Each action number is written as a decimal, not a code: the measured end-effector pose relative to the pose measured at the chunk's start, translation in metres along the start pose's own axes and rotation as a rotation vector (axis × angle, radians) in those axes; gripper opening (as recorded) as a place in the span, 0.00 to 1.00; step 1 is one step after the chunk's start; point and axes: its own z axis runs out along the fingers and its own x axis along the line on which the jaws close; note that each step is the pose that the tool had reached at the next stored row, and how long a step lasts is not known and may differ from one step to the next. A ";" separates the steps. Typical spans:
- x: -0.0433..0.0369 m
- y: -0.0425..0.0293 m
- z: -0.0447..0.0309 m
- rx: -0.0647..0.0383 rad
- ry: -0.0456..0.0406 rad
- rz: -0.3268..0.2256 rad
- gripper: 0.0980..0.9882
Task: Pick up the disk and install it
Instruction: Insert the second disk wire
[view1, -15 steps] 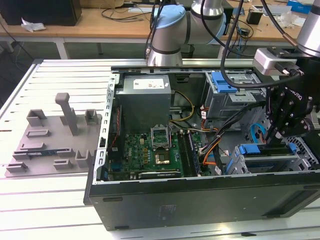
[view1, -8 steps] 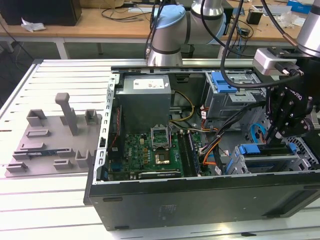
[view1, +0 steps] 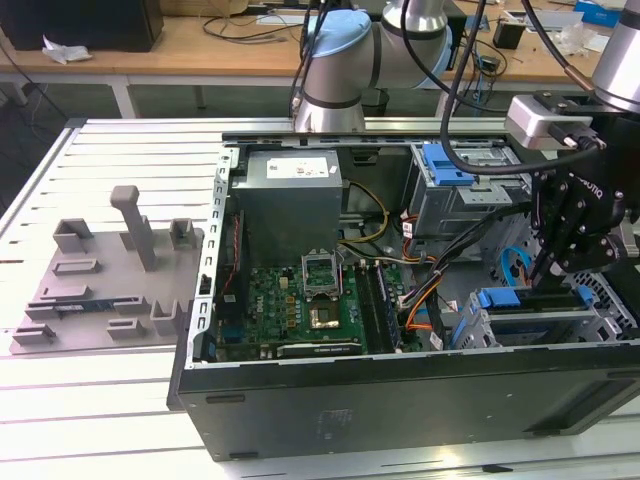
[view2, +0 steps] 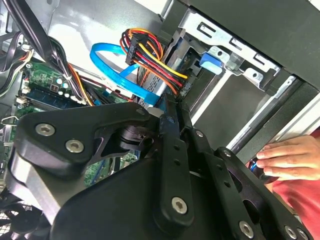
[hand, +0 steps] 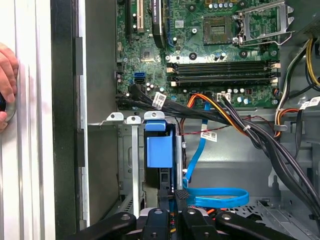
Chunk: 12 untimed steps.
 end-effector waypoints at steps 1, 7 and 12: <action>0.0000 0.0000 0.0000 0.000 0.0000 0.000 0.07; 0.0004 0.0000 0.0002 0.000 -0.0001 0.000 0.07; 0.0008 0.0000 -0.0021 0.000 -0.0002 0.000 0.07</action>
